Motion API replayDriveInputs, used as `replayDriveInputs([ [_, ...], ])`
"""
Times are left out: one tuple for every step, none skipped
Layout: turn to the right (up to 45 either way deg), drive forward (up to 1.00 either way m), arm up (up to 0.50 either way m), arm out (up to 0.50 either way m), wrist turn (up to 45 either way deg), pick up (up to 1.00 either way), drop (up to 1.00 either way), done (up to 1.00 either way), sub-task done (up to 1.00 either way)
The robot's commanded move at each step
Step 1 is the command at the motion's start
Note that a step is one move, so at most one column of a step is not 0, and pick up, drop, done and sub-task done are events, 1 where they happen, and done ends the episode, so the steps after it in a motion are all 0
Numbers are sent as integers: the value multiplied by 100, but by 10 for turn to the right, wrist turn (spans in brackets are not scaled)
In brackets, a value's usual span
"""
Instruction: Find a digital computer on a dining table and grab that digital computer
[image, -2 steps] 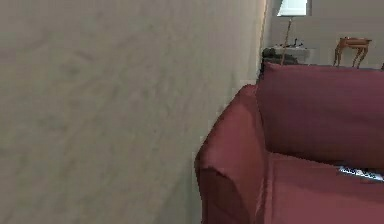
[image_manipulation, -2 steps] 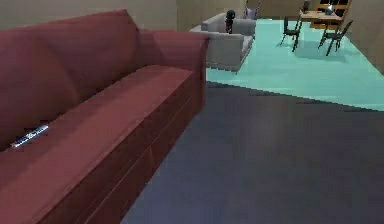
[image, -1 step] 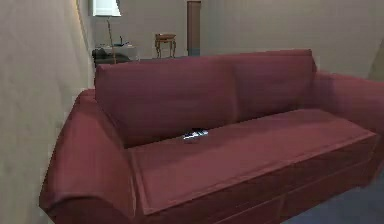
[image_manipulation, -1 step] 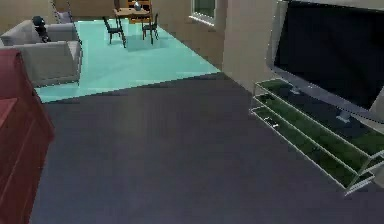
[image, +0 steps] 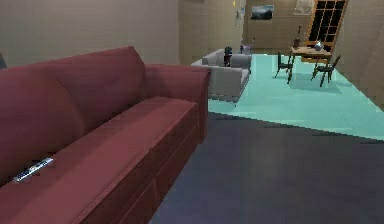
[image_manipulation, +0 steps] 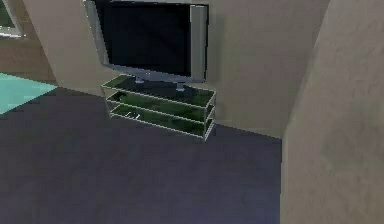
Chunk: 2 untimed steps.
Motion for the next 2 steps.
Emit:
replayDriveInputs([
  [210, 0, 0, 0, 0, 0, 0, 0, 0],
  [0, 20, 0, 0, 0, 0, 0, 0, 0],
])
